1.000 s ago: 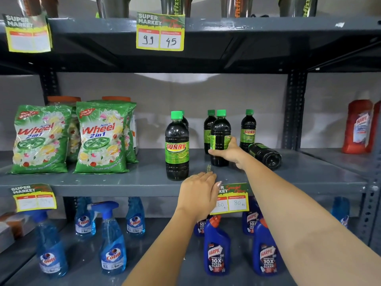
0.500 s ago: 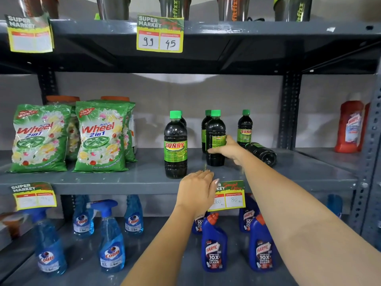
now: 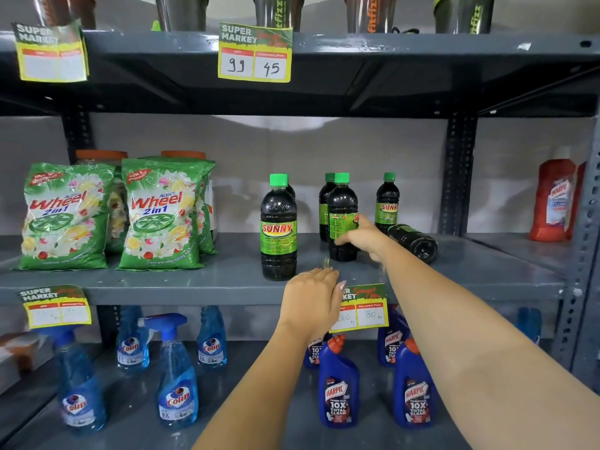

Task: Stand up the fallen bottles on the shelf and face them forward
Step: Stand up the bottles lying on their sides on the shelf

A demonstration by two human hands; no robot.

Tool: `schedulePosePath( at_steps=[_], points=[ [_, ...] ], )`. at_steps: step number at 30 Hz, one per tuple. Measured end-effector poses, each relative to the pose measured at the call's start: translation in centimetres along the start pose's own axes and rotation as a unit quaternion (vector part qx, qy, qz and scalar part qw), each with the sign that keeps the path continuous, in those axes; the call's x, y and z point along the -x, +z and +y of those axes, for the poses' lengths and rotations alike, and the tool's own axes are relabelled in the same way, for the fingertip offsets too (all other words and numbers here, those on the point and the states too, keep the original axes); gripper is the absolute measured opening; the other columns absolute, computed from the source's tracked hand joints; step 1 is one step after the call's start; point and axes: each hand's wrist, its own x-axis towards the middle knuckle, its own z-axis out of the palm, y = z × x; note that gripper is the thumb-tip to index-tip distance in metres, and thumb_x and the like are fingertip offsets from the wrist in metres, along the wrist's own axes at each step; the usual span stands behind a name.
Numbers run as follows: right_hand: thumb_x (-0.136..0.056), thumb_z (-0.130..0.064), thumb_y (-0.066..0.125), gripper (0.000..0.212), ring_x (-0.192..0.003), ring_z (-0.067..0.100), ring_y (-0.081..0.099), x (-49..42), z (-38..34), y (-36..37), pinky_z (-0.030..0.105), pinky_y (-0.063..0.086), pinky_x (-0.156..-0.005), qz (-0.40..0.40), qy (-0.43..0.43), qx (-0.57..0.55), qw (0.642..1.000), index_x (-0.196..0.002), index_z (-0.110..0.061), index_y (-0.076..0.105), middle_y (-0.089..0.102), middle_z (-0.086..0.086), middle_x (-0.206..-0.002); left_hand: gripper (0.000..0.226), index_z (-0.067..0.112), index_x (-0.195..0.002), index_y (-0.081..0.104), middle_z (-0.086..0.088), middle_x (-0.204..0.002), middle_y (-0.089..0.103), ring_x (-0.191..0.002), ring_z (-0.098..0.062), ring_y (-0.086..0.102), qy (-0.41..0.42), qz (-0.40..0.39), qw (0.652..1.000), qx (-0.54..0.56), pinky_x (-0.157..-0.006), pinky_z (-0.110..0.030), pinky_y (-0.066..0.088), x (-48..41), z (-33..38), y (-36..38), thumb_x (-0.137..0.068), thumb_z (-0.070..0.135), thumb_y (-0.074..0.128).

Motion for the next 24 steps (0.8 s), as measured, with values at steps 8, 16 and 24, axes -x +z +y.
schedulePosePath(
  at_steps=[8,16,24],
  points=[
    [-0.062,-0.026,0.094,0.089,-0.114,0.021,0.056,0.2,0.6,0.4,0.037,0.045,-0.099,0.021,-0.016,0.025,0.999,-0.135,-0.015,0.044,0.061,0.001,-0.122,0.043,0.014,-0.110,0.071,-0.001,-0.106,0.074,-0.095,-0.019,0.069,0.003,0.004,1.000,-0.008,-0.079,-0.032,0.055,0.0,-0.1,0.2,-0.097,0.037,0.036],
    [-0.067,-0.017,0.091,0.078,-0.109,0.021,0.053,0.7,1.0,0.4,0.033,0.043,-0.090,0.018,0.001,0.035,0.999,-0.131,-0.013,0.047,0.059,0.004,-0.120,0.047,0.014,-0.110,0.070,-0.001,-0.107,0.073,-0.095,-0.019,0.069,0.006,0.006,1.000,-0.011,-0.079,-0.032,0.055,0.0,0.0,0.0,-0.097,0.038,0.033],
    [-0.040,-0.053,0.096,0.104,-0.111,0.019,0.058,0.0,1.0,0.7,0.039,0.049,-0.095,0.020,-0.005,0.078,0.997,-0.125,-0.016,0.049,0.062,-0.005,-0.115,0.046,0.014,-0.108,0.070,-0.002,-0.105,0.073,-0.093,-0.020,0.069,0.006,0.004,1.000,-0.014,-0.076,-0.033,0.055,-0.1,0.0,0.0,-0.097,0.038,0.033]
  ],
)
